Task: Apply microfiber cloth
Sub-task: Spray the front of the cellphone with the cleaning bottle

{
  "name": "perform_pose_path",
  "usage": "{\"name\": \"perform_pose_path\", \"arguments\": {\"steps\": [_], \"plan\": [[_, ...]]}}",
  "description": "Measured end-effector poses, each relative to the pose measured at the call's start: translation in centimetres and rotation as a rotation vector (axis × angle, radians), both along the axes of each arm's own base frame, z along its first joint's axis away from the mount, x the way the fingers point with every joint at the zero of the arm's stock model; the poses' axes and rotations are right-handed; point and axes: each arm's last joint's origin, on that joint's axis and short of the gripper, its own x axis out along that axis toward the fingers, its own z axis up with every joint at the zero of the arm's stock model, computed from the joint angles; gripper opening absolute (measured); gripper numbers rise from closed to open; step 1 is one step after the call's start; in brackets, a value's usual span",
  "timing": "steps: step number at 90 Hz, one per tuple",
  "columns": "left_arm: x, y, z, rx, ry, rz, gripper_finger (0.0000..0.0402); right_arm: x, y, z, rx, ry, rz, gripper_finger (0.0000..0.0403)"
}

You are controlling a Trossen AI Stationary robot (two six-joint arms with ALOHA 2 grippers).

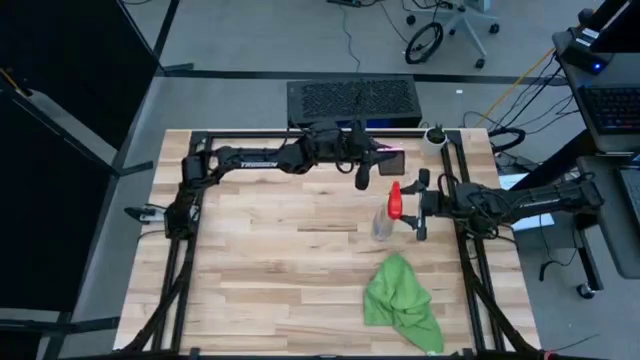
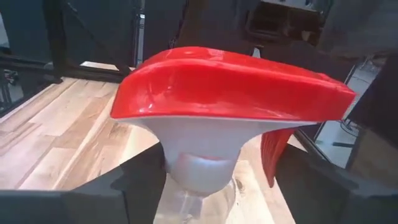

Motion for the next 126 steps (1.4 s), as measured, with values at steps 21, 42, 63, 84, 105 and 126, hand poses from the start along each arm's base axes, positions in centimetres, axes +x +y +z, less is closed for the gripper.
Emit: {"name": "perform_pose_path", "arguments": {"steps": [21, 42, 63, 84, 105, 126], "plan": [[-0.9, 0.6, 1.2, -0.006, 0.023, 0.015, 0.0015, -0.1, 0.0, 0.0, 0.01, 0.004, -0.006, 0.0298], [-2.4, 0.7, 3.1, 0.035, 0.067, 0.035, 0.0015, -0.8, -0.1, 0.4, 0.064, -0.035, -0.013, 0.0302], [-3.5, 0.6, 4.0, 0.043, 0.132, 0.044, 0.0015, -1.0, -0.1, 1.2, 0.085, 0.0, -0.003, 0.0302], [-3.9, 0.4, 4.5, 0.055, 0.145, 0.044, 0.0015, -1.3, -0.1, 3.2, 0.081, 0.125, -0.013, 0.0307], [-4.6, 0.3, 5.1, 0.06, 0.177, 0.071, 0.0015, -1.8, -0.2, 5.5, 0.083, 0.214, -0.027, 0.0338], [-4.8, 0.3, 5.4, 0.077, 0.185, 0.079, 0.0015, -2.4, -0.2, 6.8, 0.079, 0.23, -0.03, 0.0342]]}}
